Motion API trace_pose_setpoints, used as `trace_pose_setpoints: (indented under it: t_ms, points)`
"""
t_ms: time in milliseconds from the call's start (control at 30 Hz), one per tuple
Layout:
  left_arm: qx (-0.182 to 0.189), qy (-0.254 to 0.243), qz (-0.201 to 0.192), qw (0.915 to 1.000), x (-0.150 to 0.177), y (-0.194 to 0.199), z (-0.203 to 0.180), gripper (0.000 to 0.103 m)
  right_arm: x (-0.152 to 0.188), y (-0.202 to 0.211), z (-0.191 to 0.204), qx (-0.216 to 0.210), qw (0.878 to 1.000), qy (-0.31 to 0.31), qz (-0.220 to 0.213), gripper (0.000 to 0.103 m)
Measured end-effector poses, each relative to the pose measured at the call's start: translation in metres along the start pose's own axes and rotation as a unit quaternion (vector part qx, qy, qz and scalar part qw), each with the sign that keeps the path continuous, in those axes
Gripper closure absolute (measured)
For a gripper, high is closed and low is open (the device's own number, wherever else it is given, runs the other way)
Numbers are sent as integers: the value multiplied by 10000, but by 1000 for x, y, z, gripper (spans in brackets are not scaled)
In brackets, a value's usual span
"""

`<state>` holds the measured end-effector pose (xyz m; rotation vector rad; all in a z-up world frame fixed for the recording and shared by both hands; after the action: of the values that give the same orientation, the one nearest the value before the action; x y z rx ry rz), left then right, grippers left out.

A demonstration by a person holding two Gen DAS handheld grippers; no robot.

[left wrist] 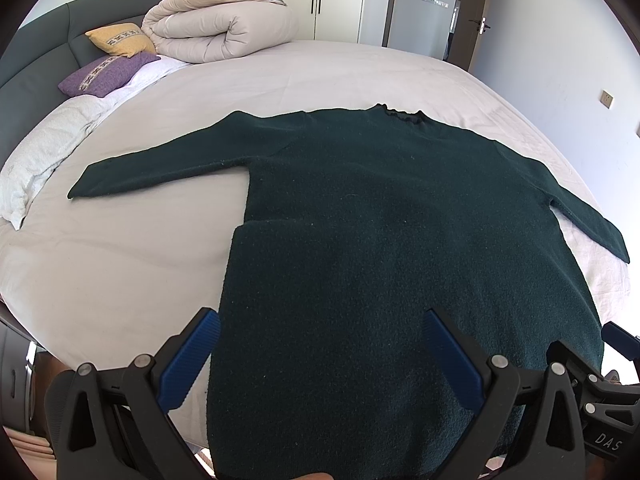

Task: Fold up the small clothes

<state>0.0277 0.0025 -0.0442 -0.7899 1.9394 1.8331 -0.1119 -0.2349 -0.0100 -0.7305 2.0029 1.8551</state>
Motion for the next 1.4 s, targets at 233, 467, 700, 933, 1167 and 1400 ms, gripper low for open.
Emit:
trace_pose_setpoints:
  t_ms: [233,467,700,933,1167,1400]
  points:
    - [2,5,4,10000,0,0,0,0,0,-1,0,-8,10000,-4,15,0]
    - [27,11,16,10000,3,-3,-2,0,1,-2,1,-13,10000,-9,26,0]
    - [76,40,29,10000,4,-2,-1,0,4,-2,3,-18,10000,-14,46,0]
    - [82,70,56,9999,3,-4,0,0,3,-3,2,-10,10000,-10,66,0]
    - [525,210,109,9983,2,-5,3,0,-1,-8,1,-1,9999,6,112,0]
    - [1404,936,45,9857,-16,-5,36,0,-5,-10,-6,-243,9995,-180,63,0]
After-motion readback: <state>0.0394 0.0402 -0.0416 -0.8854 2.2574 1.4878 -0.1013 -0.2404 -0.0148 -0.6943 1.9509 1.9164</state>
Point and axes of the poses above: each gripper's, at about its wrist camera, not at the fingertips, and y roughly against the way its jaws point, z to its left, x to its underside, the point moved 5 cm from there along -y, roughly the way its jaws point, and after that the axes turned 4 degrees about y, right-handed, at the moved point
